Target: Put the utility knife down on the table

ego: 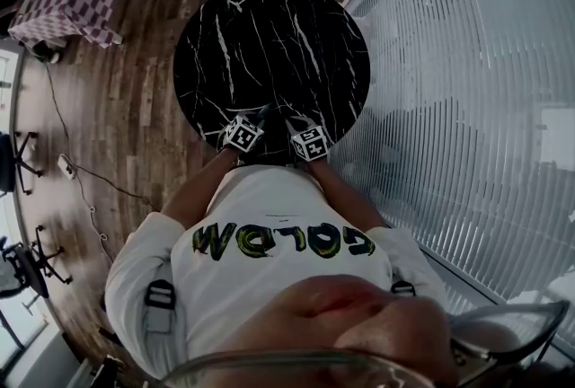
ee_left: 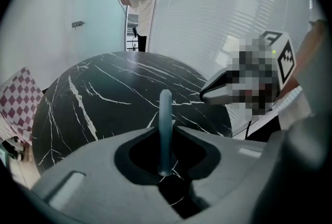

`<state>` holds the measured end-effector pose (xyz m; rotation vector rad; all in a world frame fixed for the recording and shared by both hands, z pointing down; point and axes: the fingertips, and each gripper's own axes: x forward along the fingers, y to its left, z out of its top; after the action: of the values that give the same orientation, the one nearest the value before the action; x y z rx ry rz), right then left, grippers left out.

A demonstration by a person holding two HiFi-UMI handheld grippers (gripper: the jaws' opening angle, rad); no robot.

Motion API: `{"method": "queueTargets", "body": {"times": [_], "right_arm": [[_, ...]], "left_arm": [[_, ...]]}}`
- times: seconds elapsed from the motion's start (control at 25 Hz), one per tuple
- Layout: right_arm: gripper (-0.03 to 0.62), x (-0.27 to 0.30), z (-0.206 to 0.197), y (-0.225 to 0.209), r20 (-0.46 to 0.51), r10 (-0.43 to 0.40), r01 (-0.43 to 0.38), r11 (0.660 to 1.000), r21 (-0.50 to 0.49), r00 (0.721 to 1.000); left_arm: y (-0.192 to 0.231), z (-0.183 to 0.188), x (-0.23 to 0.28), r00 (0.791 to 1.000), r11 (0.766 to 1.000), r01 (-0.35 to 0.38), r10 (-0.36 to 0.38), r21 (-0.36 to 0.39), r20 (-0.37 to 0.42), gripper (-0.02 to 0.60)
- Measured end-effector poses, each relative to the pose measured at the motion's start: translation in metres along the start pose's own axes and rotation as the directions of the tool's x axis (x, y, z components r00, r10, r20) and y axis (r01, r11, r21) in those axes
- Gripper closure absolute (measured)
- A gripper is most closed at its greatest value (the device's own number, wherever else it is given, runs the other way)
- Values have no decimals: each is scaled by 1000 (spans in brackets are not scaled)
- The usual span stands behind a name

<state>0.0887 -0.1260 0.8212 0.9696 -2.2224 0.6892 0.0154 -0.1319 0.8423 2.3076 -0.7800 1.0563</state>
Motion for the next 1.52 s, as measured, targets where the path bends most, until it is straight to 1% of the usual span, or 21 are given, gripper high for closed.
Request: {"method": "queueTargets", "body": {"times": [0.12,0.24,0.4,0.56,0.8,1.0,1.52], "right_arm": [[592,4,-6,1,-21,6,-6,1000,7,1000],[592,7,-14,-2,-48,5,-3,1000,29,999],[592,10,-23,-6,-72,4,0,998,59,997],[592,11,-28,-6,-89,7,-1,998,65,996],[592,14,-29,3,-115,18,-13,999,42,993],[592,15,-37,7,-143,26,-20,999,41,989],[592,22,-46,17,-188,48,-39,998,52,981]], "left_arm": [[4,-10,3,999,1000,-6,6,-12,-34,506],[10,-18,10,998,1000,-8,8,1,-56,506],[12,-25,9,997,999,-11,8,-33,-82,506],[11,-32,9,993,999,-18,13,-40,-116,506],[11,-22,12,997,999,5,-8,-43,-83,506],[18,-32,15,993,999,-12,7,-43,-116,505],[17,-44,27,987,1000,2,-6,-23,-161,505]]}}
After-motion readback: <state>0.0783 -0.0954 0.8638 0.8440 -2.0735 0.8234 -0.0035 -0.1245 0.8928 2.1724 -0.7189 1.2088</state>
